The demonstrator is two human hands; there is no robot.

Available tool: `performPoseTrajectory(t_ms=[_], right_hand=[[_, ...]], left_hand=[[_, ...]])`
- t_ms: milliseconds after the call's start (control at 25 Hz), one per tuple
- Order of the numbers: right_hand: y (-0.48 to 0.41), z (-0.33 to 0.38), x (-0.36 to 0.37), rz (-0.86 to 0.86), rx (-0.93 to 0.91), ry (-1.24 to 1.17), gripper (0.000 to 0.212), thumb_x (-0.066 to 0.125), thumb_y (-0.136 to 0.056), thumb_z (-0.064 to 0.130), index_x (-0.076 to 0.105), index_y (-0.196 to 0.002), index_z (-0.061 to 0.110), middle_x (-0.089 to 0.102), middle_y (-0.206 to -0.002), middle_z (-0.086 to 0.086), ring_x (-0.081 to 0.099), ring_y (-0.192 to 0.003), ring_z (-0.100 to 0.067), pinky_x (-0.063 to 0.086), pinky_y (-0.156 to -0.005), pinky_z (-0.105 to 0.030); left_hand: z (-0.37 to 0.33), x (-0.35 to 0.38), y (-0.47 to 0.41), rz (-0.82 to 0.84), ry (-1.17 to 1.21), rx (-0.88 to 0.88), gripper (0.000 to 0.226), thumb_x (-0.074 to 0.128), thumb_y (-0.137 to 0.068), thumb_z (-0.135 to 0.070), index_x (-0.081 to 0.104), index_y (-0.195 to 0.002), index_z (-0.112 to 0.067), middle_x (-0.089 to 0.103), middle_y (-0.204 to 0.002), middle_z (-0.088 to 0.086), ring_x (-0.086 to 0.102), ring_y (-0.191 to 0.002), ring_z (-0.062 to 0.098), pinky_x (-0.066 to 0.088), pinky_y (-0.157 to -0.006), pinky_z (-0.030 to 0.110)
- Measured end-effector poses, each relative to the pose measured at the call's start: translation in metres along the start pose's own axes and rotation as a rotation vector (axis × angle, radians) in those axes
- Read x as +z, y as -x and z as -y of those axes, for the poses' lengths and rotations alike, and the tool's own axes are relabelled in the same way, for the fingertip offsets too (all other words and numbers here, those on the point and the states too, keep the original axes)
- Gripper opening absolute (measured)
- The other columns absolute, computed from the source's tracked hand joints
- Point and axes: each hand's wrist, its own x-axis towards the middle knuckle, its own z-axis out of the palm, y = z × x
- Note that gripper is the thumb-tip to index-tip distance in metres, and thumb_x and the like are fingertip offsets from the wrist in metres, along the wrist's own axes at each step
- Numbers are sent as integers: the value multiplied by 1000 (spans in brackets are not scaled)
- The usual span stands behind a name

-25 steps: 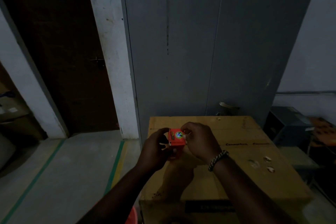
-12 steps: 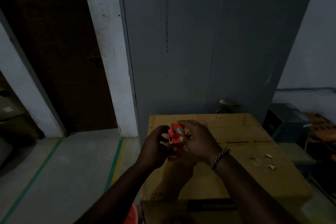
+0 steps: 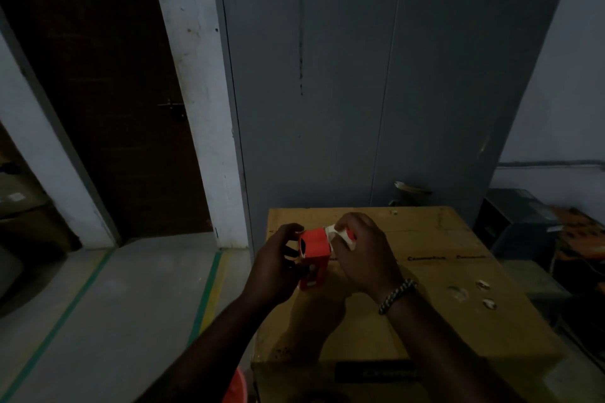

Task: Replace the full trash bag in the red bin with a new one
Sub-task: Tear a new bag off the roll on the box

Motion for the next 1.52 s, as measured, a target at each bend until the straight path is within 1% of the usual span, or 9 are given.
performPoseTrajectory(t_ms=[200,320,480,680,920,1040,1160,1320,1520], right_hand=[[3,-5,3,49,-85,244,39,76,-76,8,71,-110,25,57,-135,5,49,-126,-20,50,-101,-38],[6,-1,7,150,-144,77,44,67,-80,0,71,-118,21,58,-130,5,51,-122,-16,49,-102,-34],[13,2,4,129,-74,-125,21,62,-88,-3,73,-90,16,56,-126,7,53,-117,-10,49,-94,-19],[20,0,6,143,-27,-189,28,61,-88,-5,74,-71,13,56,-135,5,53,-125,-13,37,-91,-2],[21,-1,3,128,-34,-160,26,63,-88,-2,73,-74,16,56,-137,6,52,-126,-9,39,-92,-5],[23,-1,0,113,-62,-145,21,62,-89,-1,72,-80,14,58,-132,3,52,-122,-7,44,-94,-12],[22,-1,1,91,-72,-126,13,66,-89,6,72,-92,17,56,-123,8,51,-115,-3,48,-97,-19],[19,-1,5,189,-43,-111,41,75,-85,14,66,-124,25,44,-124,17,48,-121,-3,42,-102,-15],[19,-1,7,270,-12,-91,62,76,-86,23,51,-143,28,39,-135,15,43,-130,-8,46,-110,-31]], left_hand=[[-4,-2,6,-17,32,21,60,81,-79,-19,44,-122,-36,55,-121,-21,65,-94,4,58,-65,21],[-3,-1,6,-20,36,62,52,79,-80,-14,48,-116,-35,58,-121,-18,66,-93,7,60,-68,25],[-3,0,7,-26,17,69,43,76,-82,-7,53,-107,-34,61,-115,-17,67,-96,7,61,-71,28],[-2,2,9,-35,-54,120,39,73,-82,-2,65,-103,-35,64,-113,-20,63,-101,1,58,-79,18],[-8,3,12,-20,-26,134,52,73,-84,-6,62,-119,-43,62,-116,-28,62,-101,-3,60,-81,25],[-12,2,14,18,18,127,70,76,-84,-13,46,-134,-51,55,-119,-36,63,-98,-4,59,-76,21],[-11,4,12,39,-27,88,84,80,-80,-19,35,-147,-43,51,-124,-22,63,-92,2,60,-74,24],[-5,4,9,86,-3,55,89,84,-75,-17,36,-147,-37,51,-129,-14,62,-95,3,61,-76,29],[2,-4,9,261,46,86,98,85,-70,-26,28,-149,-39,38,-142,-15,53,-119,7,54,-94,25]])
